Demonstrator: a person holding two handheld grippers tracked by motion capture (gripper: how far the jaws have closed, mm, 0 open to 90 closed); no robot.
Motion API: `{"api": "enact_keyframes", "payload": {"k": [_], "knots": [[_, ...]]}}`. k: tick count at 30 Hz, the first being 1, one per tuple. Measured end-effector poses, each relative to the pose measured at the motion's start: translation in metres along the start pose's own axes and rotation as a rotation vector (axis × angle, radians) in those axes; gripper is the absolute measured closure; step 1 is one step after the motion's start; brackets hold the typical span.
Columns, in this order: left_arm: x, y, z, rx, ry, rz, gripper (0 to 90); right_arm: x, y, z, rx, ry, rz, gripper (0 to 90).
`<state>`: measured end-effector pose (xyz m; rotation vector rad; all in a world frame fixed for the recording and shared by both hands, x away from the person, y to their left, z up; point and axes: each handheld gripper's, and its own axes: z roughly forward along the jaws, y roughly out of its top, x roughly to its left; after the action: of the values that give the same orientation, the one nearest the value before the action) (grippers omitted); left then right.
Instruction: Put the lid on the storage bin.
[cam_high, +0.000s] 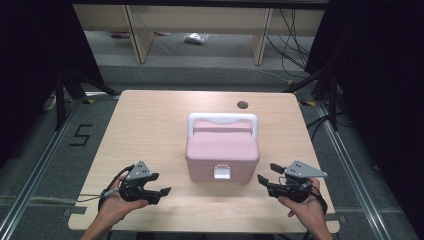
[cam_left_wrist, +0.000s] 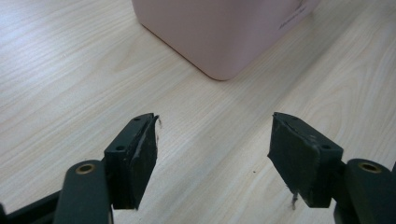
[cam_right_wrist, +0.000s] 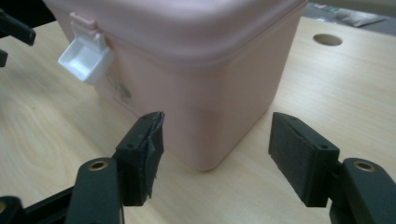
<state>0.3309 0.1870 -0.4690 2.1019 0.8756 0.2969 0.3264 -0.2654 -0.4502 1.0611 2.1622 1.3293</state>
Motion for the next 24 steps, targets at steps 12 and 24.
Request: {"api": "enact_keyframes", "payload": {"k": [12,24], "knots": [[-0.011,-0.004,-0.001,-0.001,-0.001,0.016,28.9,0.005,-0.018,0.003,0.051,0.067,-0.012,29.8],[-0.016,-0.016,-0.001,0.033,-0.001,0.04,28.1,0.009,-0.033,-0.001,0.123,0.048,-0.025,22.9]]}}
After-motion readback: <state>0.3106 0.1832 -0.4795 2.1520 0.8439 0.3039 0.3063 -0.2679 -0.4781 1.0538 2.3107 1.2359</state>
